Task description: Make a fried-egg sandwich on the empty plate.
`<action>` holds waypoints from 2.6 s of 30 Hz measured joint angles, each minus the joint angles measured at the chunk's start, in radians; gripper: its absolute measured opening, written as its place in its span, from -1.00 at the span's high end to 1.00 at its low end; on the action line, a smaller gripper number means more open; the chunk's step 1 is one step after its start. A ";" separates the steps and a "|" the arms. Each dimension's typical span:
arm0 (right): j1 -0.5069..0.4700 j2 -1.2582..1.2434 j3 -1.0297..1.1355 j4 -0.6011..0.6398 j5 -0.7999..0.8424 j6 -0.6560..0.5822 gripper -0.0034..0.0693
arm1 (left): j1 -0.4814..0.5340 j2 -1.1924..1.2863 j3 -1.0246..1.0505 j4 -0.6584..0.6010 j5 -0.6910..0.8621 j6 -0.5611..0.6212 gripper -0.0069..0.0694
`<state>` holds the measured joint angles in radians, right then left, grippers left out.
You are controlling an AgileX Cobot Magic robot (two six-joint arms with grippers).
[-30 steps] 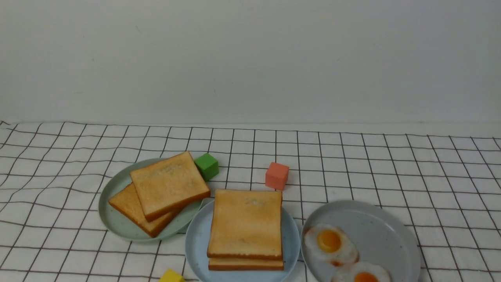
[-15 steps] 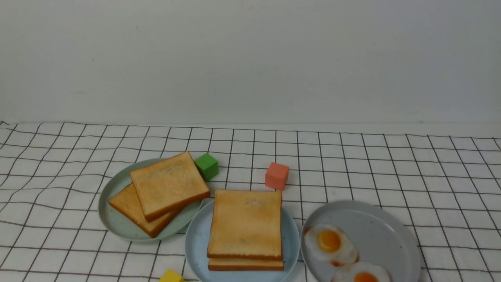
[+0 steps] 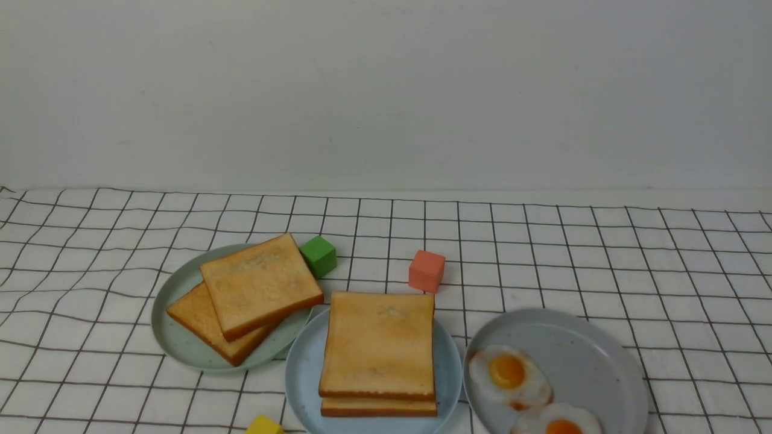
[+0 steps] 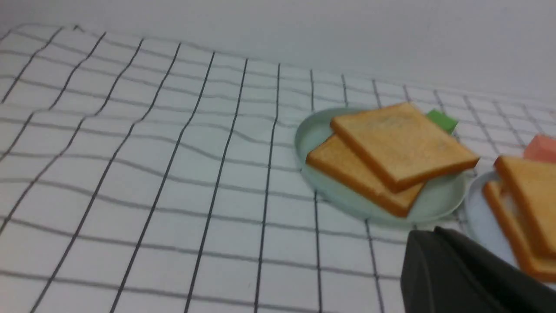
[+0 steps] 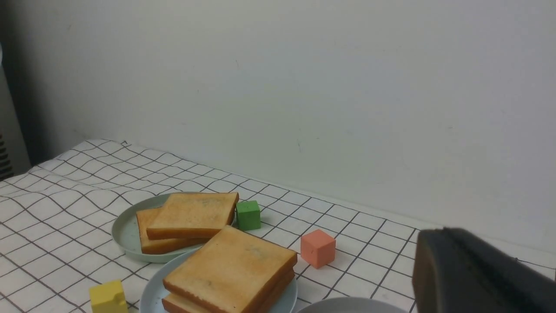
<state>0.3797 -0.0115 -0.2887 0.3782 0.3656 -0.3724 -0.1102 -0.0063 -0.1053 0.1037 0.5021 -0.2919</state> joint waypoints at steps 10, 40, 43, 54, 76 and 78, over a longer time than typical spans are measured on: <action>0.000 0.000 0.000 0.000 0.001 0.000 0.85 | 0.000 -0.005 0.126 0.022 -0.061 0.037 0.85; -0.023 0.000 0.000 -0.146 0.000 0.080 0.75 | 0.000 -0.005 0.127 0.023 -0.066 0.037 0.83; -0.083 0.000 0.000 -0.283 0.015 0.268 0.74 | 0.000 -0.005 0.127 0.023 -0.066 0.037 0.83; -0.317 0.000 0.191 -0.454 0.052 0.523 0.69 | 0.000 -0.005 0.127 0.023 -0.066 0.037 0.81; -0.380 0.000 0.304 -0.464 0.027 0.527 0.65 | 0.000 -0.005 0.127 0.023 -0.066 0.038 0.74; -0.380 0.000 0.305 -0.464 0.027 0.527 0.64 | 0.000 -0.005 0.127 0.023 -0.066 0.038 0.74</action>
<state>0.0000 -0.0115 0.0162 -0.0858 0.3924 0.1542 -0.1102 -0.0115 0.0221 0.1263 0.4359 -0.2541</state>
